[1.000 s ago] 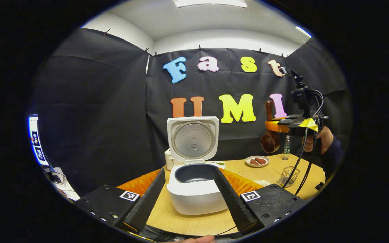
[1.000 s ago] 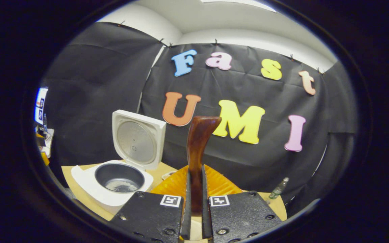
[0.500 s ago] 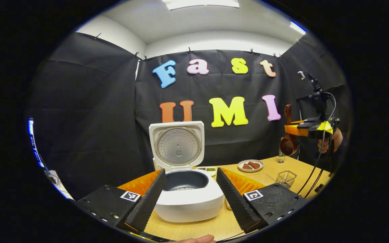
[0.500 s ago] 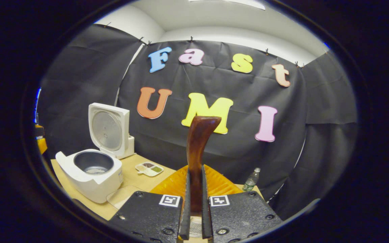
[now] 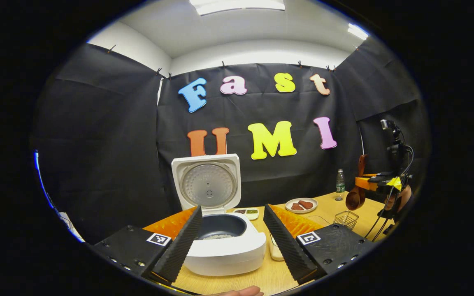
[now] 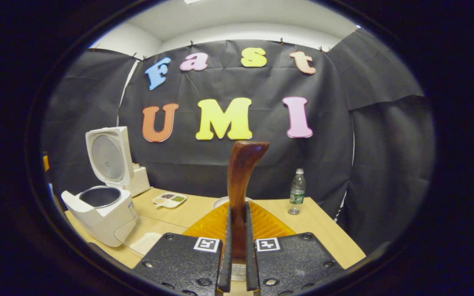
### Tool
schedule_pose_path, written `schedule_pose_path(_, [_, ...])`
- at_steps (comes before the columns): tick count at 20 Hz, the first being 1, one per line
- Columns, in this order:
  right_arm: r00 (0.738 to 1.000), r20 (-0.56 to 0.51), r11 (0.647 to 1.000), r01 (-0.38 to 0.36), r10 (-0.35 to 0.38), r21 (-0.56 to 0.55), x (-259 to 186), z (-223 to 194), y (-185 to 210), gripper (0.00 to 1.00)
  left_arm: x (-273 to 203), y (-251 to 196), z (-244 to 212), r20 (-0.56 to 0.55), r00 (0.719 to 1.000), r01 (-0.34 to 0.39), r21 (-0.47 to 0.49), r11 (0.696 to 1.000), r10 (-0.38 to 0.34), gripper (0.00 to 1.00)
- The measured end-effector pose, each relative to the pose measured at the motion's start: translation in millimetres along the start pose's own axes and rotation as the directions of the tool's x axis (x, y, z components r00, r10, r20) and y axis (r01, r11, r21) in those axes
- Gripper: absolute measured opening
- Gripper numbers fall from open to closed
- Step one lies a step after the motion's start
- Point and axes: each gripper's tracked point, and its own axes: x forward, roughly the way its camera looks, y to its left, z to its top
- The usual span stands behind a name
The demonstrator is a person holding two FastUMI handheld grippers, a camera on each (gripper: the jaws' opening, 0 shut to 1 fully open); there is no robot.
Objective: Close the left gripper, press the button to open the rice cooker; take a wooden spoon from the chopstick holder with the right hand, scoop a spoonful of rice and pour it into the rice cooker, then put the wooden spoon back into the chopstick holder.
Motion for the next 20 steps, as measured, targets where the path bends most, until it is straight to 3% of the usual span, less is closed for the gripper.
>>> schedule_pose_path(6, [0.999, -0.05, 0.998, 0.0, 0.003, 0.065, 20, -30, -3, 0.2, 10, -1, -11, -0.027, 1.0, -0.009, -0.015, 1.0, 0.008, 0.96])
schedule_pose_path(8, [0.998, -0.053, 0.996, 0.042, -0.038, 0.08, 20, -31, -15, 0.31, 18, -2, -13, -0.04, 0.999, -0.01, -0.004, 1.0, 0.01, 0.96])
schedule_pose_path(10, [0.996, -0.025, 0.993, 0.083, -0.081, 0.08, 14, -26, -24, 0.75, 21, -2, -11, -0.038, 0.999, -0.013, -0.003, 1.0, 0.013, 0.96])
schedule_pose_path(11, [0.994, -0.011, 0.991, 0.11, -0.109, 0.072, 4, -21, -30, 0.92, 23, 0, -10, -0.035, 0.999, -0.019, -0.006, 1.0, 0.019, 0.95])
schedule_pose_path(12, [0.992, 0.0, 0.99, 0.124, -0.124, 0.063, -1, -21, -34, 1.0, 23, 1, -8, -0.033, 0.999, -0.022, -0.01, 1.0, 0.022, 0.95])
schedule_pose_path(16, [0.989, 0.016, 0.989, 0.146, -0.147, 0.038, -30, -16, -43, 0.97, 31, 7, 2, -0.024, 0.999, -0.028, -0.018, 0.999, 0.027, 0.95])
schedule_pose_path(20, [0.991, 0.027, 0.988, 0.128, -0.131, 0.084, -60, -10, -39, 0.97, 47, 16, 16, -0.041, 0.999, -0.019, -0.066, 0.998, 0.016, 0.95])
